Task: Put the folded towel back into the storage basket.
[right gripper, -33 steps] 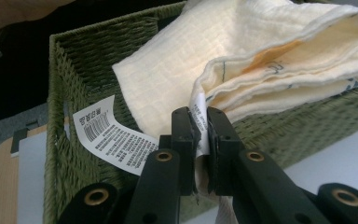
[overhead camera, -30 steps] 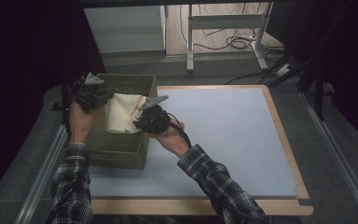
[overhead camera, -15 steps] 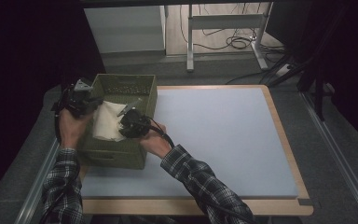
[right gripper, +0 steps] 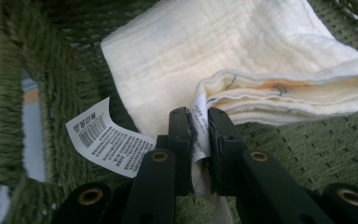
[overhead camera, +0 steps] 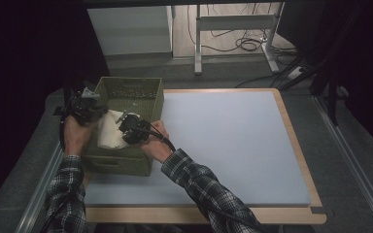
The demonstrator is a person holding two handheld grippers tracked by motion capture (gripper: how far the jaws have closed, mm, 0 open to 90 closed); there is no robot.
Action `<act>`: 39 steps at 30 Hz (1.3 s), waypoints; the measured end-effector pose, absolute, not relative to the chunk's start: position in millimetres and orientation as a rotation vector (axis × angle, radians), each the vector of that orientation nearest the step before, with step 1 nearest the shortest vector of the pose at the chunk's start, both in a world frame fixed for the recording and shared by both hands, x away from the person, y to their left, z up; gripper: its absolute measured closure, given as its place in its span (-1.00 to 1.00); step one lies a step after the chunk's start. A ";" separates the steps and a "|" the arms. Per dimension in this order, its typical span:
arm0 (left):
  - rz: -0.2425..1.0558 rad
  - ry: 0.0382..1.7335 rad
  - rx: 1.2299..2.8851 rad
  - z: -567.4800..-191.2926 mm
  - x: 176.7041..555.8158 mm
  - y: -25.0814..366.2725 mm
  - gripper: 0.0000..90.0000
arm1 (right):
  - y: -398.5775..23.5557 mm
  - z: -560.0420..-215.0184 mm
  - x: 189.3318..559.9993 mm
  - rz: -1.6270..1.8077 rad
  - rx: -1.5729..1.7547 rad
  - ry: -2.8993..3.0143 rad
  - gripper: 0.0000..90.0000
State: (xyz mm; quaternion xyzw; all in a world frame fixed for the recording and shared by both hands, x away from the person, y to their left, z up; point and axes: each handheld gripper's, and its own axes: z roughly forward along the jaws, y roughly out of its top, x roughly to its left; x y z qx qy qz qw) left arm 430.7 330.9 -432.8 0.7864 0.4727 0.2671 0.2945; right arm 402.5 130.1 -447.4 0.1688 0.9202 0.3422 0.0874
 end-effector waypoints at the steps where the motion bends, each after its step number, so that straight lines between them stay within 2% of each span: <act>1: 0.709 1.259 2.101 -434.3 432.6 329.0 0.84 | 130.2 -448.0 403.1 1.011 0.507 2.742 0.79; 15: 0.678 1.293 2.216 -452.9 449.3 313.1 0.81 | 139.6 -454.8 407.5 0.906 0.500 2.768 0.73; 16: 0.674 1.301 2.218 -455.1 450.3 313.0 0.77 | 140.6 -455.3 407.5 0.898 0.503 2.766 0.67; 19: 0.708 1.317 2.225 -457.8 450.8 312.3 0.46 | 142.1 -456.2 408.2 0.894 0.507 2.748 0.50; 21: 0.714 1.322 2.197 -455.7 449.5 314.0 0.32 | 140.2 -453.1 409.4 0.909 0.531 2.723 0.45; 34: 0.686 1.311 2.070 -445.0 443.3 308.4 -0.35 | 106.9 -432.5 419.7 1.056 0.653 2.662 0.12; 39: 0.644 1.301 2.061 -445.6 442.9 302.0 -0.47 | 93.7 -430.6 419.9 1.125 0.669 2.656 -0.11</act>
